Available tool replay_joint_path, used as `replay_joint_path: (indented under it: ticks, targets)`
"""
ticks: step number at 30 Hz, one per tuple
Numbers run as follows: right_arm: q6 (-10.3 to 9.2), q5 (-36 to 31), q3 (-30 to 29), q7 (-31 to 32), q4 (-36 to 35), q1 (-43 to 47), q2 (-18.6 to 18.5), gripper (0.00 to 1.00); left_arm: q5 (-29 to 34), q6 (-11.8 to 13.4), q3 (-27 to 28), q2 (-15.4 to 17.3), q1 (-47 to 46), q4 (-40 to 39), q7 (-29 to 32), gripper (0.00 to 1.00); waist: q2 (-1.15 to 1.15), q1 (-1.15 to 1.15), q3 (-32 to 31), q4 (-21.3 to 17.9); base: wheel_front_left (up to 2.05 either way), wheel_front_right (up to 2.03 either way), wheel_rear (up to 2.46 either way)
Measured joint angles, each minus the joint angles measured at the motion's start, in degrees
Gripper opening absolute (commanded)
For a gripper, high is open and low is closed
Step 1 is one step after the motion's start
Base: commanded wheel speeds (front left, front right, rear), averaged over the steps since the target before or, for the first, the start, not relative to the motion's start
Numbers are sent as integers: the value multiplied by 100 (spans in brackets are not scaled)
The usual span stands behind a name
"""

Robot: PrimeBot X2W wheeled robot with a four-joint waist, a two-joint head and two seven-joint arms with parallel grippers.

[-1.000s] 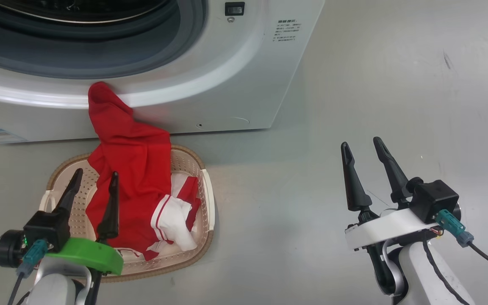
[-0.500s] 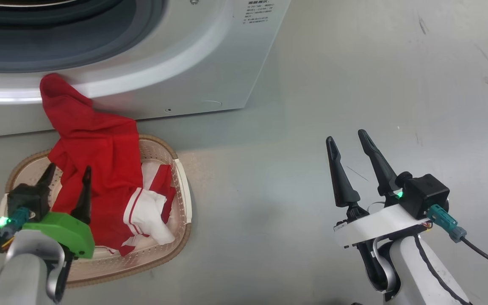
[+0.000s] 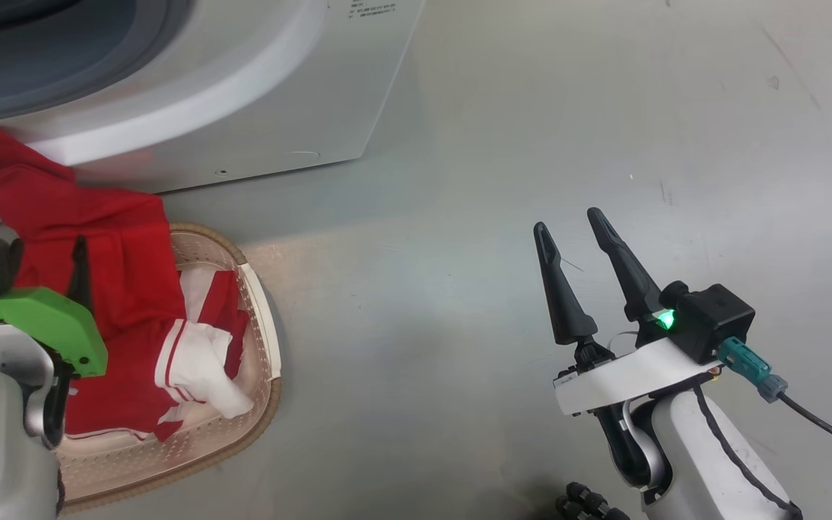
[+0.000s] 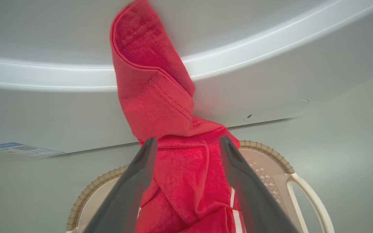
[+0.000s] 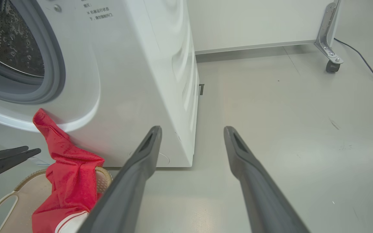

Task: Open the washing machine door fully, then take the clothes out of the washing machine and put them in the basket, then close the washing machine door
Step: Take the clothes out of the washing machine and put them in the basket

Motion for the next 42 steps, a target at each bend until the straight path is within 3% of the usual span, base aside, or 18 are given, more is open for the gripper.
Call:
replay_joint_path:
  ticks: [17,24,39,40,41,42]
  targets:
    - [-102,222,236,0,-105,-179,11,100,-292,328,401,232,-930,929,665,100,0,0,331,-486,0,0,0]
    - [-148,257,348,0,-133,-191,13,100,-241,419,420,396,-1176,1212,727,100,0,0,445,-606,0,0,0]
    - [-209,258,515,0,-143,-221,15,100,-176,610,444,420,-1686,1707,705,99,0,0,591,-700,0,0,0]
    - [-238,258,521,0,-143,-222,15,100,-176,611,446,420,-1716,1716,656,57,0,0,597,-702,0,0,0]
    - [-244,258,526,0,-143,-222,15,100,-176,611,447,420,-1747,1727,634,25,0,0,602,-703,0,0,0]
    - [-246,258,531,0,-143,-225,15,100,-176,611,446,417,-1769,1755,632,0,0,0,606,-702,0,0,0]
